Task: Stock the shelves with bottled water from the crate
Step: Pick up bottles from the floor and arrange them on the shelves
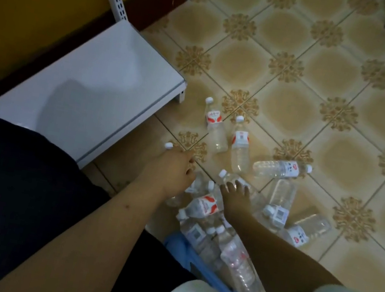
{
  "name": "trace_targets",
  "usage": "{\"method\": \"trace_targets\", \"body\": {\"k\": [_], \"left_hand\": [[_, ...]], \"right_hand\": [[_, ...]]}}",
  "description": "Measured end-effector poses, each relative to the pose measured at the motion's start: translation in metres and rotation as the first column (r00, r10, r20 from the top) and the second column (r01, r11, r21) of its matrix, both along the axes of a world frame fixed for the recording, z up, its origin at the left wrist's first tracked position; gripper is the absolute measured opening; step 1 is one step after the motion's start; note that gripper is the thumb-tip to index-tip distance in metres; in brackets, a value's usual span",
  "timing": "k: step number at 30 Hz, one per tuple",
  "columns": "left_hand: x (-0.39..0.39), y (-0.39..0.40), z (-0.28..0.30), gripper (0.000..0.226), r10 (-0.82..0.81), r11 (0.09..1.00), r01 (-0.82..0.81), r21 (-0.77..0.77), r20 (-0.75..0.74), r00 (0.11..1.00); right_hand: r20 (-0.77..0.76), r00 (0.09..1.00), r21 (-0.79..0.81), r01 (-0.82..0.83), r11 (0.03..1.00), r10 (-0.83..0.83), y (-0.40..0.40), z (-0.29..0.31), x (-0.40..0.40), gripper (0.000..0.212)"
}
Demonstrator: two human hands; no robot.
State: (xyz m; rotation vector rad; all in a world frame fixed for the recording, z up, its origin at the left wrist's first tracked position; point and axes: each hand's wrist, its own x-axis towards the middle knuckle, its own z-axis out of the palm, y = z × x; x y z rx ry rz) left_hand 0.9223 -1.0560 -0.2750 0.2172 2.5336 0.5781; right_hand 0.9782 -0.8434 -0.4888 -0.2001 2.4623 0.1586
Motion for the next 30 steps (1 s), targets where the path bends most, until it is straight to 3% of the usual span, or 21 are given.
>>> {"method": "trace_targets", "body": {"k": [5, 8, 13, 18, 21, 23, 25, 27, 30], "left_hand": [[-0.001, 0.001, 0.0, 0.029, 0.054, 0.998, -0.054, 0.01, -0.006, 0.999], [-0.001, -0.002, -0.001, 0.026, 0.074, 0.997, -0.074, 0.007, -0.005, 0.997], [-0.004, -0.003, 0.002, 0.029, 0.133, 0.991, -0.132, -0.02, 0.073, 0.988], [-0.001, 0.0, 0.003, 0.026, 0.11, 0.993, -0.098, -0.059, 0.235, 0.966], [0.0, 0.0, -0.003, 0.036, 0.24, 0.971, -0.227, -0.079, 0.315, 0.918], [-0.003, -0.006, -0.004, 0.048, 0.456, 0.89, -0.447, -0.095, 0.239, 0.857], [-0.006, -0.013, 0.003, 0.064, 0.664, 0.745, -0.664, -0.07, 0.174, 0.727], [-0.009, -0.02, 0.007, 0.073, 0.764, 0.611, -0.791, 0.01, 0.255, 0.593], [-0.007, -0.023, 0.02, 0.059, 0.77, 0.454, -0.881, 0.131, 0.439, 0.462]], "right_hand": [[-0.013, 0.983, 0.029, -0.185, 0.982, 0.186, 0.004, -0.017, -0.02, 0.066], [0.05, 0.961, -0.083, -0.267, 0.96, 0.272, 0.013, -0.006, -0.031, 0.077], [0.187, 0.969, -0.263, -0.11, 0.958, 0.162, 0.029, 0.026, -0.018, 0.085], [0.176, 0.984, -0.409, 0.039, 0.912, 0.037, 0.038, 0.063, 0.012, 0.074], [0.103, 0.992, -0.528, 0.112, 0.842, -0.068, 0.032, 0.093, 0.023, 0.074], [0.078, 0.98, -0.615, 0.192, 0.765, -0.183, 0.02, 0.113, 0.024, 0.074], [0.092, 0.945, -0.699, 0.285, 0.655, -0.313, 0.002, 0.128, 0.023, 0.07], [0.142, 0.901, -0.774, 0.358, 0.521, -0.409, -0.019, 0.139, 0.018, 0.067], [0.141, 0.865, -0.824, 0.373, 0.427, -0.482, -0.055, 0.155, 0.005, 0.065]]}}
